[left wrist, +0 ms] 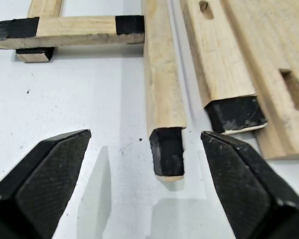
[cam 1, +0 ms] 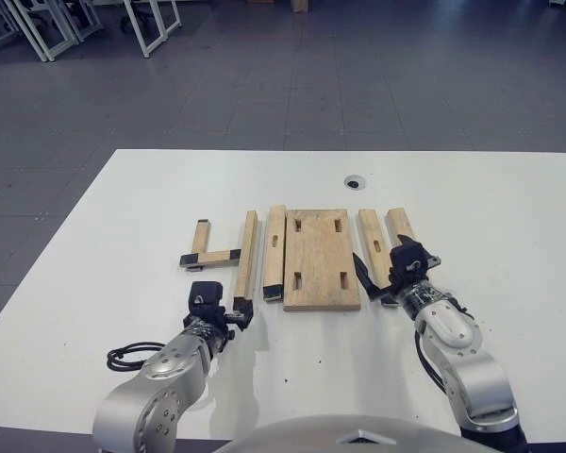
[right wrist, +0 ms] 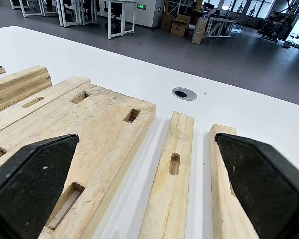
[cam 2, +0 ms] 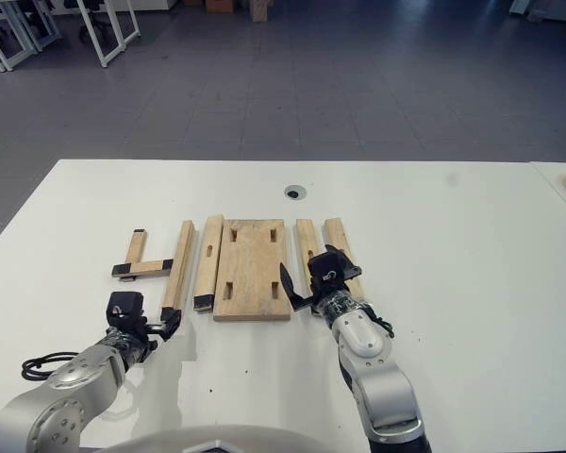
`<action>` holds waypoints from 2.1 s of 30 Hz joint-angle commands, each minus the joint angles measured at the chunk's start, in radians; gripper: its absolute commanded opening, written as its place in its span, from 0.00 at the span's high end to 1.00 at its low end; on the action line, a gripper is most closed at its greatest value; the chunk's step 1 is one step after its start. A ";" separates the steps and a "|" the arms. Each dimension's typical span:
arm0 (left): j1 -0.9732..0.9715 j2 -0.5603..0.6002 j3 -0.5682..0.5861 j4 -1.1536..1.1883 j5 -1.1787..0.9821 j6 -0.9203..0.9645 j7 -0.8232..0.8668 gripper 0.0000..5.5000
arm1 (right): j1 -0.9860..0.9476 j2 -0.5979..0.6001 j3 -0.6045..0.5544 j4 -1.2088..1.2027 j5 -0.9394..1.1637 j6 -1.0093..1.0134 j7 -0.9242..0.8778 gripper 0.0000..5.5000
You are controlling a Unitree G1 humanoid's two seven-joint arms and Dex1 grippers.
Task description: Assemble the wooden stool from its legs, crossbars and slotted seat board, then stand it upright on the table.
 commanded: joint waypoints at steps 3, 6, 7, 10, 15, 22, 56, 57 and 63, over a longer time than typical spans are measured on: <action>0.005 -0.019 -0.016 0.158 0.030 -0.142 -0.077 0.26 | -0.013 -0.005 -0.005 0.002 -0.003 0.002 0.008 0.08; -0.037 -0.022 -0.027 0.261 0.051 -0.223 -0.104 0.35 | -0.014 -0.004 0.001 0.000 -0.004 0.005 0.011 0.08; -0.048 -0.023 -0.032 0.279 0.057 -0.238 -0.109 0.37 | -0.014 -0.004 0.001 0.000 -0.004 0.005 0.011 0.08; -0.060 -0.018 -0.044 0.302 0.078 -0.276 -0.121 0.45 | -0.017 -0.005 0.004 0.001 -0.003 0.007 0.015 0.08; -0.065 0.012 -0.092 0.304 0.139 -0.347 -0.139 0.61 | -0.070 0.017 -0.055 0.002 0.030 0.043 0.008 0.08; -0.069 0.003 -0.104 0.284 0.205 -0.436 -0.126 0.80 | -0.209 0.056 -0.168 0.009 0.091 0.175 -0.020 0.08; -0.533 -0.025 -0.317 0.106 0.229 -0.533 -0.282 0.81 | -1.000 0.136 -0.781 0.638 1.304 0.960 -0.096 0.00; -0.523 -0.021 -0.323 0.108 0.230 -0.538 -0.285 0.81 | -1.009 0.132 -0.772 0.650 1.313 0.960 -0.091 0.00; -0.503 -0.002 -0.341 0.114 0.235 -0.550 -0.302 0.81 | -1.030 0.080 -0.751 0.730 1.356 0.965 -0.075 0.14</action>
